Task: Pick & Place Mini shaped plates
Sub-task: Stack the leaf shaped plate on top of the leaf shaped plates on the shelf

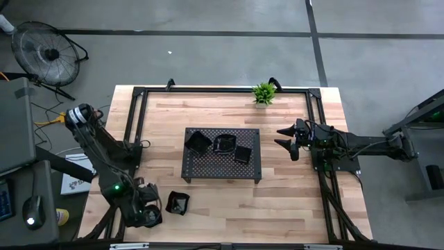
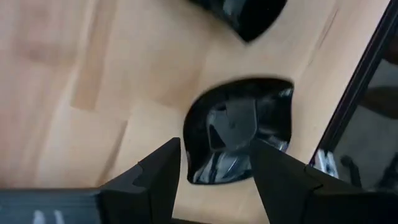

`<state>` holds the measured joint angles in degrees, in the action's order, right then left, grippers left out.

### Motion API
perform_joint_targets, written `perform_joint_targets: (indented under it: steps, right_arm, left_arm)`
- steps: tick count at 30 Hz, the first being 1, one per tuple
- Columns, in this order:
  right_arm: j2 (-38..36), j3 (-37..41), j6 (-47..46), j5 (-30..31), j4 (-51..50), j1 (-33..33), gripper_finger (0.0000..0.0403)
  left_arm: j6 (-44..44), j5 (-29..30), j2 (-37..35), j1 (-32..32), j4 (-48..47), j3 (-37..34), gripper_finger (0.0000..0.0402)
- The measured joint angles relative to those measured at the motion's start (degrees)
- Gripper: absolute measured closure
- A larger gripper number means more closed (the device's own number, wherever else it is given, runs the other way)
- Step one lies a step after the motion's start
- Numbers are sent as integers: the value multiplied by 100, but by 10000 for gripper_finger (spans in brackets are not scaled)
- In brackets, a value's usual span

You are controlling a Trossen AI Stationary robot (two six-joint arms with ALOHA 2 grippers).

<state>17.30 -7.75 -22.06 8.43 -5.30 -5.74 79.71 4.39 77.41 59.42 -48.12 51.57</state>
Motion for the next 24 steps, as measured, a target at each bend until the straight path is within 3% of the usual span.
perform_joint_targets:
  steps: [7, 17, 24]
  right_arm:
    - [0, 0, 0, -1, 1, 0, 157]
    - [0, 0, 0, 0, 2, -1, 157]
    - [-1, 0, 0, -1, 0, -1, 157]
  left_arm:
    - [225, -842, -310, 20, 953, -852, 213]
    - [327, -888, -413, 4, 300, -918, 213]
    - [-17, -1051, -413, -302, 619, -1173, 213]
